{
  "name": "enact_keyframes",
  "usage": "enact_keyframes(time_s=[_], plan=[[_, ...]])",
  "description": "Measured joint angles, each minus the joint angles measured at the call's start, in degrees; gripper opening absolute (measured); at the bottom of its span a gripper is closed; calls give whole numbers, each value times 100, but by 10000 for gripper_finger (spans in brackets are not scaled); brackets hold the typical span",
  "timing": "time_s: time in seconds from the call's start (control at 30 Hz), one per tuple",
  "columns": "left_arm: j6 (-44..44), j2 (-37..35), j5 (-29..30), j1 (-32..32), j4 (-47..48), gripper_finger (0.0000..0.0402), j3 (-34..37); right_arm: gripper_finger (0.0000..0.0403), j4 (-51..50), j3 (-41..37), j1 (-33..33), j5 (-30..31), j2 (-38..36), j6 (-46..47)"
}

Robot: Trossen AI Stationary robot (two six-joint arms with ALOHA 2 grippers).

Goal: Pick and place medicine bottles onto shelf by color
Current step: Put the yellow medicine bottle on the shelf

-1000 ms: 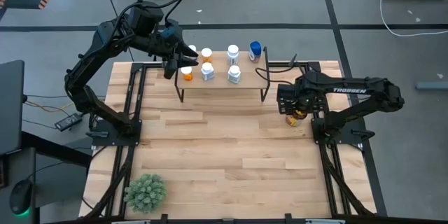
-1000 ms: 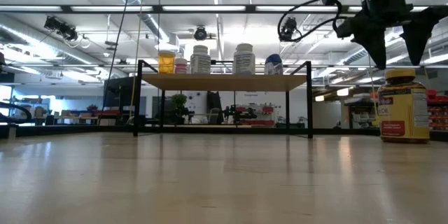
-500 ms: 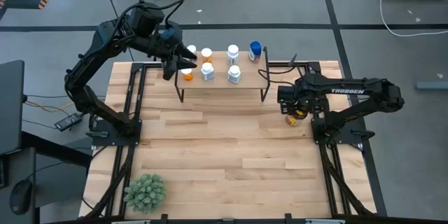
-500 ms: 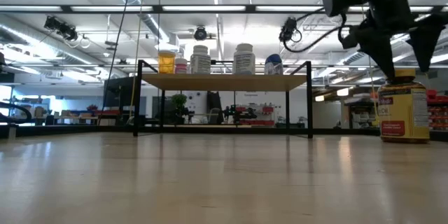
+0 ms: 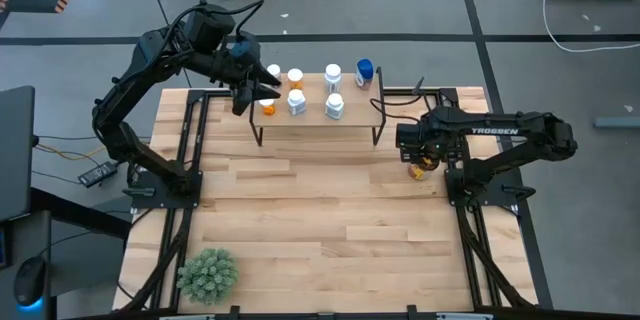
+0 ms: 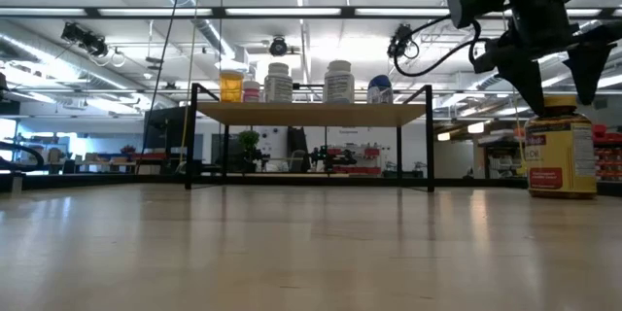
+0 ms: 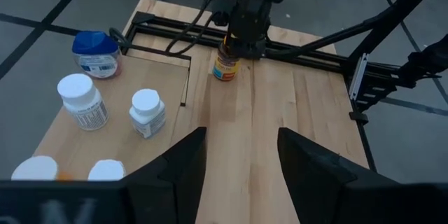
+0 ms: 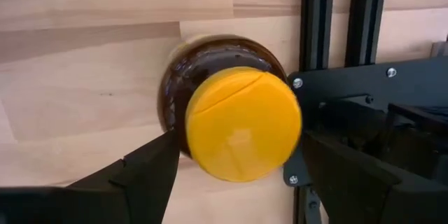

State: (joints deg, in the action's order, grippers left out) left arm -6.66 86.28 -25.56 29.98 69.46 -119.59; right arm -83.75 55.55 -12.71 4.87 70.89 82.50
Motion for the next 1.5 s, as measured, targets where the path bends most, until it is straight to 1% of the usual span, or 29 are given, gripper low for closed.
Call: enact_keyframes(time_s=[0.27, 0.53, 0.77, 0.93, 1.07, 1.23, 1.37, 1.5], plan=[[0, 0, 0, 2, 113, 181, 0, 292, 450, -134, -193, 67, -5, -41], [0, 0, 0, 0, 378, 183, 0, 258, 435, -129, -406, 116, -7, -338], [2, 0, 0, 0, 417, 179, 0, 248, 412, -136, -447, 384, 0, -389], [4, 0, 0, 0, 464, 181, 0, 249, 364, -147, -446, 399, 7, -452], [4, 0, 0, 0, 466, 177, 0, 263, 210, -109, -446, 449, 9, -446], [4, 0, 0, 0, 468, 179, 0, 287, 35, 25, -466, 913, 7, -423], [7, 0, 0, 0, 469, 180, 0, 300, 94, -19, -669, 970, 2, -448], [44, 0, 0, 0, 468, 175, 0, 298, 114, -81, -916, 996, -4, -598]])
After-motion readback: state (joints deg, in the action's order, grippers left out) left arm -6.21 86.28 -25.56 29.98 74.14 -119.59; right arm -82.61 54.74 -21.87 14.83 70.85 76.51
